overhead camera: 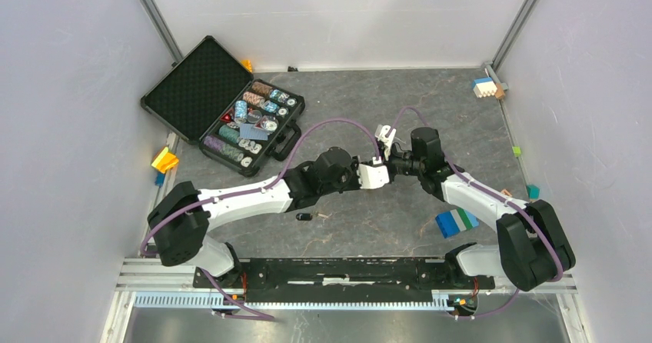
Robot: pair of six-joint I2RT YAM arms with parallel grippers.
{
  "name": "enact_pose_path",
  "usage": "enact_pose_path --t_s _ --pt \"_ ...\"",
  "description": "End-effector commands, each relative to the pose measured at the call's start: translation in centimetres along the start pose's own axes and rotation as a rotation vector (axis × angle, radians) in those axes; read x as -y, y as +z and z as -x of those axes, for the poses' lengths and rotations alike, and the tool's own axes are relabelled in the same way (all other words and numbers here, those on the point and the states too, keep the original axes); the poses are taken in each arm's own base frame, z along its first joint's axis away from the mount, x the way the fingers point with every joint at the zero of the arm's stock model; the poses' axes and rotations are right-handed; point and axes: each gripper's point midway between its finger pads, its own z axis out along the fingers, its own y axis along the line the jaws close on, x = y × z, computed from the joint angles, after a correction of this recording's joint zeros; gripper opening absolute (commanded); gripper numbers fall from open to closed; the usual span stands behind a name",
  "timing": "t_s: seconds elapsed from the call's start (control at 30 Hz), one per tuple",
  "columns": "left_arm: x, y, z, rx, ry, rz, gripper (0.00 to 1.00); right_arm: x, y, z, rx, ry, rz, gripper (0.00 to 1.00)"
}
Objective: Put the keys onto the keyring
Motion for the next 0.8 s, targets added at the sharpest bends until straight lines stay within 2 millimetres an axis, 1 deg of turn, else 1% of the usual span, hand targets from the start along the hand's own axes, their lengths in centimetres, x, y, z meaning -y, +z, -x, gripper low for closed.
enact_pose_path --t_s 0.0,0.03,0.17,0.23,0.43,0.63,0.77 --pt "-1.6 -0.2 2.4 0.094 -0.076 0.017 0.02 -0.4 -0.1 1.5 0.048 -0.046 0.015 0.0" --pt "-1.8 -0.3 2.3 0.091 -0.082 0.019 0.02 -0.4 -0.2 1.6 0.049 -0.049 0.016 0.0" --pt "-1.2 -0.3 2.1 0.104 -0.091 -0.026 0.02 -0.4 -0.3 1.7 0.056 -0.063 0.014 0.0" --pt "-1.3 -0.4 2.0 0.106 -0.106 -0.026 0.02 -0.5 -0.3 1.7 0.059 -0.072 0.017 0.0" --pt "-2.3 -0.4 2.1 0.117 -0.168 0.001 0.02 -0.6 -0.6 2.0 0.087 -0.108 -0.006 0.0" --pt "-2.7 -0.2 2.1 0.116 -0.188 0.003 0.02 -0.7 -0.7 2.1 0.092 -0.123 -0.017 0.0" --pt "-3.4 -0.6 2.6 0.137 -0.207 0.011 0.02 -0.7 -0.6 1.9 0.082 -0.129 -0.021 0.0"
